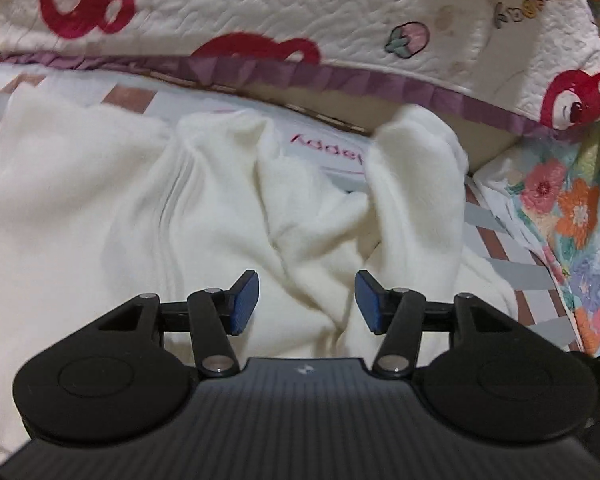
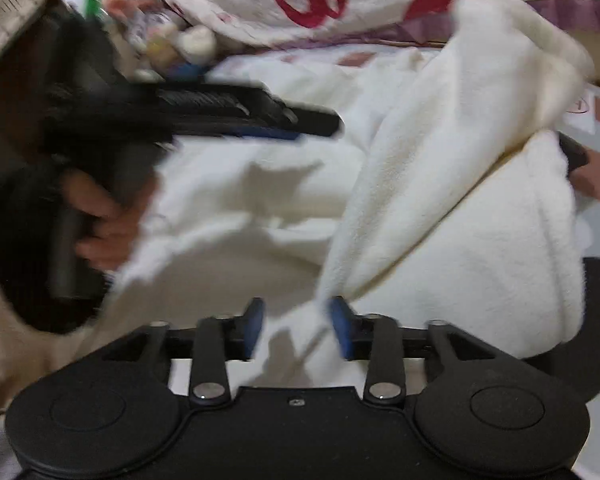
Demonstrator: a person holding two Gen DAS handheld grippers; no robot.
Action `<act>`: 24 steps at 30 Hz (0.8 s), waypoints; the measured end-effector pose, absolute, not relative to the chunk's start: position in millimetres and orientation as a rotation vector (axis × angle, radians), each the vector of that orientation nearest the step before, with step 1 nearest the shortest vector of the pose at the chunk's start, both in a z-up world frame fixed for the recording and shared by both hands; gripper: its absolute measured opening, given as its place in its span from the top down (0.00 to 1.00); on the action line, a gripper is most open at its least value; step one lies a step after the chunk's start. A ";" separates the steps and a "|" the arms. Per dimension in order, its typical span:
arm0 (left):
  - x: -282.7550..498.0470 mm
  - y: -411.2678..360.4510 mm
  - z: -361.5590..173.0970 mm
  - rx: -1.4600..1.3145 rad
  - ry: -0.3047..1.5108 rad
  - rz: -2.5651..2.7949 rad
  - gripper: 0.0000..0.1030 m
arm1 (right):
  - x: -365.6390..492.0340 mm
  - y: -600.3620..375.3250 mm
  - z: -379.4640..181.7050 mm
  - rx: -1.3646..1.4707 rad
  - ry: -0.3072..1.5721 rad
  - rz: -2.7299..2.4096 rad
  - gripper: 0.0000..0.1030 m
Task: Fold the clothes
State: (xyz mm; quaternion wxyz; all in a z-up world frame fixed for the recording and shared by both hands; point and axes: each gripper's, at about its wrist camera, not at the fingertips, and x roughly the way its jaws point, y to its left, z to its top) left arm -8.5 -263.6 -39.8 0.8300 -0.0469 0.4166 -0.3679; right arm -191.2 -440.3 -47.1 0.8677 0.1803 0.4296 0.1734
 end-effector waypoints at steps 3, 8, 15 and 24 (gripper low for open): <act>-14.5 -264.9 -40.2 -0.104 0.886 -0.805 0.48 | -202.6 -465.5 -28.7 0.440 0.808 0.388 0.54; -24.2 -280.5 -46.9 -0.010 0.925 -0.799 0.42 | -218.9 -537.2 -0.2 0.732 0.659 0.155 0.54; -30.8 -289.9 -54.2 0.035 0.991 -0.773 0.42 | -161.5 -604.0 -49.8 0.716 0.842 -0.125 0.43; -29.1 -267.9 -22.8 0.159 0.970 -0.649 0.42 | -120.8 -603.8 -94.6 0.916 0.687 -0.007 0.86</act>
